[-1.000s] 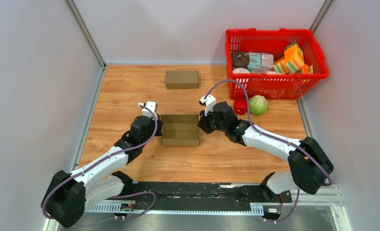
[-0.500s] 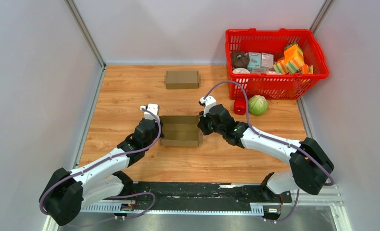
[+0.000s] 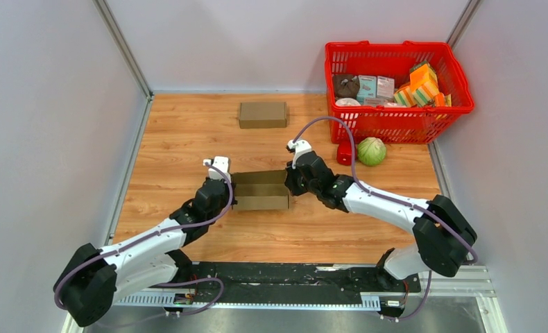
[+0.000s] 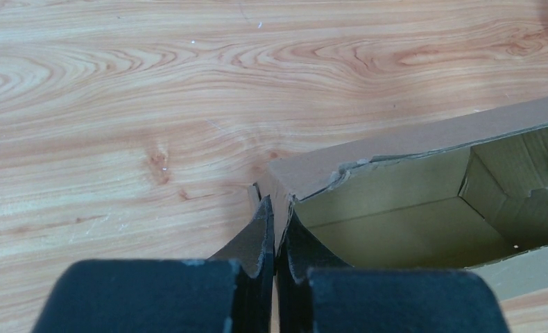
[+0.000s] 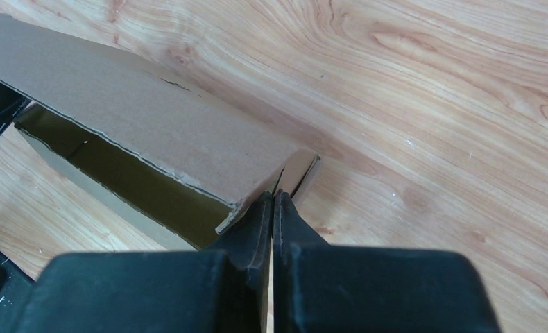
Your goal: Fold the paper box
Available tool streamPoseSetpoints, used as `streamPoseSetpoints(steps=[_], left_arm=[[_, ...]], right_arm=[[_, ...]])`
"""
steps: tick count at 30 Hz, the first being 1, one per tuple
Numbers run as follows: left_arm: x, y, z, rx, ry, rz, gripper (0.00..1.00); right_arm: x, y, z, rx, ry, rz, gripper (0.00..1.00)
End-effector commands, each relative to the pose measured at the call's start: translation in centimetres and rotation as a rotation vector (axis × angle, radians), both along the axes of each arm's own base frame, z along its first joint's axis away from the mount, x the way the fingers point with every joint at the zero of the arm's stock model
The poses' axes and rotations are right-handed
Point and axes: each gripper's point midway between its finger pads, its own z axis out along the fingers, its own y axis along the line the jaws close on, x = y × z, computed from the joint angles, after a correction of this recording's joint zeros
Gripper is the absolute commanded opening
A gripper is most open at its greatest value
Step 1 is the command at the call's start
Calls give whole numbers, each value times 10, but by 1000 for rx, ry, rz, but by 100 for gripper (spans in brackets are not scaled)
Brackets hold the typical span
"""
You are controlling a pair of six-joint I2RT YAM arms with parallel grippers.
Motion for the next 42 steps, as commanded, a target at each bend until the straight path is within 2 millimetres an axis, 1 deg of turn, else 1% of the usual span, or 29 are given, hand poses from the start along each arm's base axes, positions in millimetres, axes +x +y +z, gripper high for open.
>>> streamPoseSetpoints(steps=[1,2,5,6,9,10,11,13,14,16,17,18,19,21,22,23,24,25,27,28,29,32,34,36,37,38,40,41,42], left_arm=[[-8,-11,4,-59,-8,-40,0],[-9,-10,4,-60,-12,-35,0],[-12,-8,3,-68,-25,-29,0],[-13,-5,0,-60,-25,-23,0],[-15,-1,-3,-60,-28,-12,0],[-16,-2,-2,-65,-34,-12,0],[-16,-2,0,-72,-39,-13,0],[-17,-2,1,-74,-46,-14,0],[-17,-2,2,-72,-51,-14,0],[-18,-2,3,-67,-54,-11,0],[-18,-2,3,-68,-57,-13,0],[-19,0,0,-62,-55,-8,0],[-19,0,2,-65,-60,-5,0],[-20,1,0,-64,-60,-1,0],[-20,1,-1,-61,-58,-4,0],[-20,1,0,-60,-58,-2,0],[-20,2,-1,-59,-57,-2,0],[-20,2,-1,-64,-61,-3,0],[-22,2,-4,-65,-58,-4,0],[-22,3,-4,-65,-57,-2,0],[-22,3,-4,-65,-56,-3,0],[-23,4,-3,-62,-58,-3,0],[-23,4,-2,-65,-61,-3,0],[-24,3,-1,-68,-61,-7,0],[-24,4,-1,-74,-58,-3,0],[-24,4,-1,-76,-56,2,1],[-27,7,-2,-93,-46,13,11],[-29,7,-2,-101,-42,10,23],[-32,8,1,-115,-44,5,30]], right_arm=[[-6,22,22,80,-36,30,0],[-7,21,20,61,-52,29,1],[-19,10,13,28,-79,43,26],[-24,7,17,41,-81,46,39],[-40,-11,13,21,-37,39,49],[-45,-17,25,45,-49,37,51],[-54,-23,25,37,-25,52,59],[-65,-29,44,70,-37,80,71],[-66,-28,54,93,-48,92,83],[-71,-26,67,122,5,140,90],[-64,-15,85,145,13,155,92],[-62,-11,88,144,35,172,93],[-60,-9,89,141,80,189,93],[-51,10,97,125,94,248,94],[-61,21,97,126,104,331,93],[-63,26,90,95,81,371,95],[-62,28,84,33,-9,442,95],[-58,38,86,21,-98,457,95],[-50,40,75,-9,-137,471,94],[-43,44,75,-19,-179,471,92],[-41,45,72,-47,-195,494,82],[-36,53,69,-80,-192,510,65],[-37,58,65,-111,-220,527,63],[-37,60,59,-139,-231,534,58],[-37,61,54,-154,-233,534,53],[-38,62,50,-164,-235,540,43],[-39,64,47,-191,-263,529,33],[-39,64,46,-203,-280,531,27],[-41,65,45,-207,-287,538,26]])
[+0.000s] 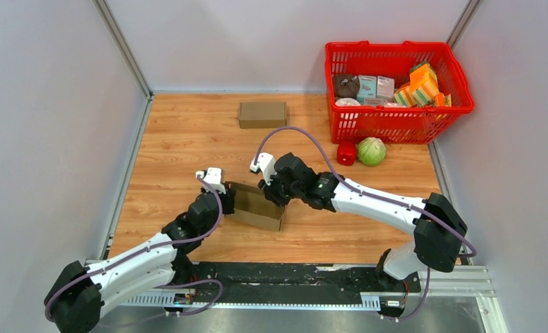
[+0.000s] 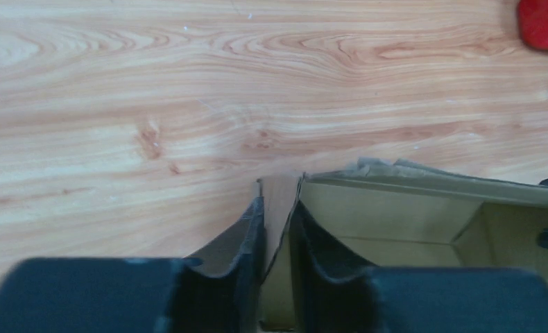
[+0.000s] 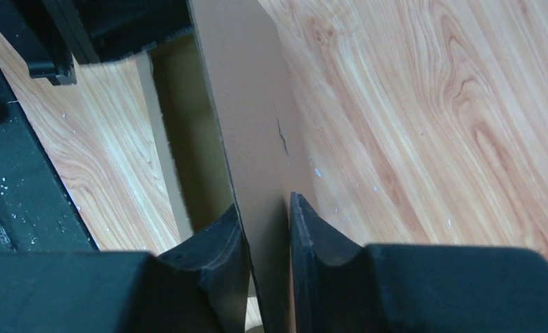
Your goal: Fold the paper box
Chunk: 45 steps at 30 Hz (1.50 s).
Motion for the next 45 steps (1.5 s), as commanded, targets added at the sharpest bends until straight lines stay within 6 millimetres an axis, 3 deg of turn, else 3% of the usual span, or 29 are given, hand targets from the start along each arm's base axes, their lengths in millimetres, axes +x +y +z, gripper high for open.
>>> streamPoseSetpoints(steps=[1,3,7,10,12,13,14,15,17,19,20,21,23,28,31,32,33,35,36,40,42,43,45], left_arm=[[-10,2,3,-67,12,4,37],[-19,7,7,-102,18,-1,48],[-42,14,16,-200,42,-21,54],[-61,25,35,-274,46,-28,55],[-74,32,57,-333,12,-50,55],[-78,37,63,-350,8,-45,52],[-83,46,86,-391,-38,-31,49],[-88,54,86,-387,-31,-13,47],[-92,68,109,-404,-68,18,46],[-92,71,114,-375,-52,31,48],[-92,72,126,-374,-51,36,49],[-87,67,121,-328,0,46,49],[-86,55,130,-325,35,10,49],[-73,-14,114,-317,194,-175,32],[-75,-39,82,-317,321,-234,26],[-80,-48,61,-298,394,-268,26],[-80,-55,58,-305,406,-290,24],[-86,-59,34,-286,483,-299,17],[-87,-57,27,-275,500,-289,16],[-88,-52,11,-311,496,-252,16],[-88,-47,3,-320,489,-229,17],[-88,-46,0,-325,495,-217,17],[-88,-47,-8,-330,500,-210,17]], right_arm=[[10,16,19,17,-158,5,25],[7,17,15,-3,-179,19,24],[4,19,11,-40,-228,15,22],[-2,23,8,-58,-255,27,21],[-7,24,6,-74,-266,37,21],[-12,25,4,-83,-272,50,21],[-16,27,3,-89,-274,59,22],[-20,27,-1,-103,-267,71,22],[-34,31,-10,-129,-274,102,32],[-46,33,-20,-163,-274,122,45],[-50,33,-24,-171,-267,125,47],[-53,33,-26,-172,-267,127,48],[-60,31,-34,-179,-251,123,52],[-75,34,-37,-123,-150,112,68],[-82,28,-38,-103,-70,78,81],[-84,26,-31,-73,-37,65,82],[-88,20,-35,-71,7,60,83],[-98,14,-21,17,97,53,85],[-103,6,-24,31,141,53,86],[-117,-9,0,181,316,40,88],[-113,-10,16,277,414,1,86],[-122,-8,23,312,482,41,84],[-124,-1,26,372,591,49,79]])
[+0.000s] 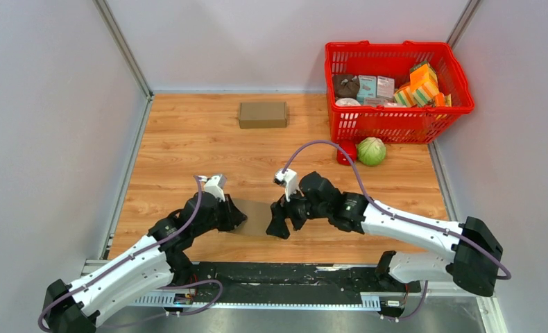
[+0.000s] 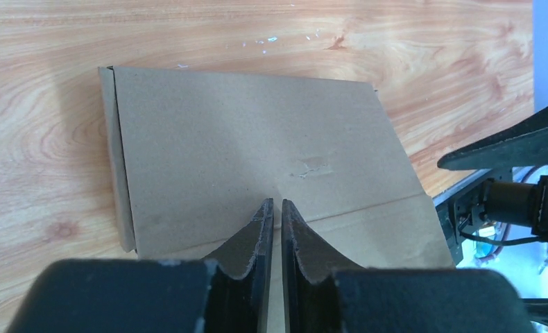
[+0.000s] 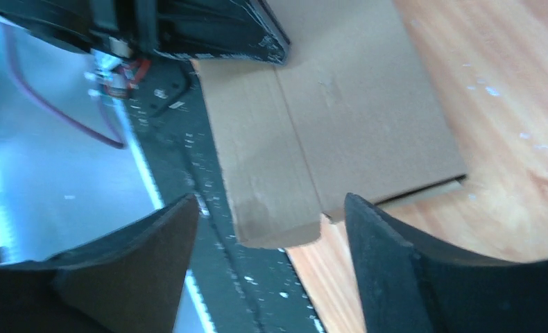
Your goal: Fold the paper box
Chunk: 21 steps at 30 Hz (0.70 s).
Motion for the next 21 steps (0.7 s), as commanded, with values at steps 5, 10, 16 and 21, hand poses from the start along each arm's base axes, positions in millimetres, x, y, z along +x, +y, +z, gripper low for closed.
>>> streamPoseSetpoints(steps=[5,10,16,21], left_arm=[[4,-8,-10,-40,26,23,16],[11,-4,-2,-13,-12,38,17],[15,-5,21,0,-50,23,24],[19,-1,35,35,-86,1,32]], right_arm=[[-18,24,9,195,433,78,58],[2,12,2,208,456,11,55],[26,-20,7,105,372,-166,76],[7,-25,9,106,454,-145,71]])
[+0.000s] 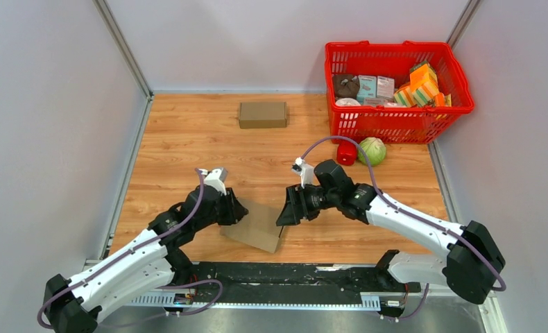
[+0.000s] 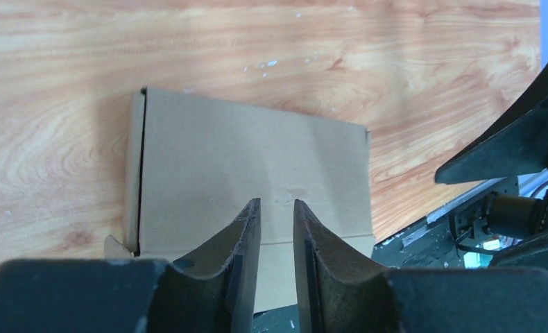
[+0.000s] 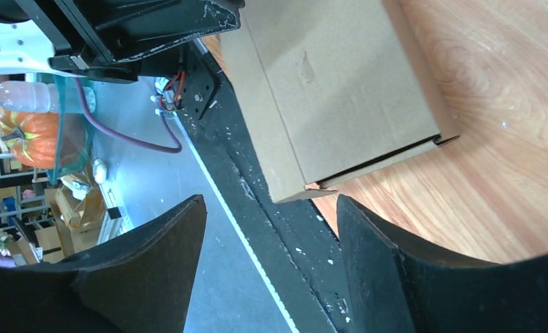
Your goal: Fold the paper box
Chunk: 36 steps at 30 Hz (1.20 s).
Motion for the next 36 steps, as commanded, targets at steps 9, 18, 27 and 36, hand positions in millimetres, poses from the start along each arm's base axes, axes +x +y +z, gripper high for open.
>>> streamPoseSetpoints(steps=[9,18,27,36], left_arm=[[-5,-34,-20,-59,118,-130,16],[-4,-34,-43,-56,136,-120,18],[20,23,7,39,16,37,57],[30,62,-26,21,93,259,57]], right_arm=[[-20,41,-7,178,144,137,33],[-7,19,-77,36,220,57,25],[2,-14,-52,-58,115,2,52],[45,-8,-57,-35,97,-85,41]])
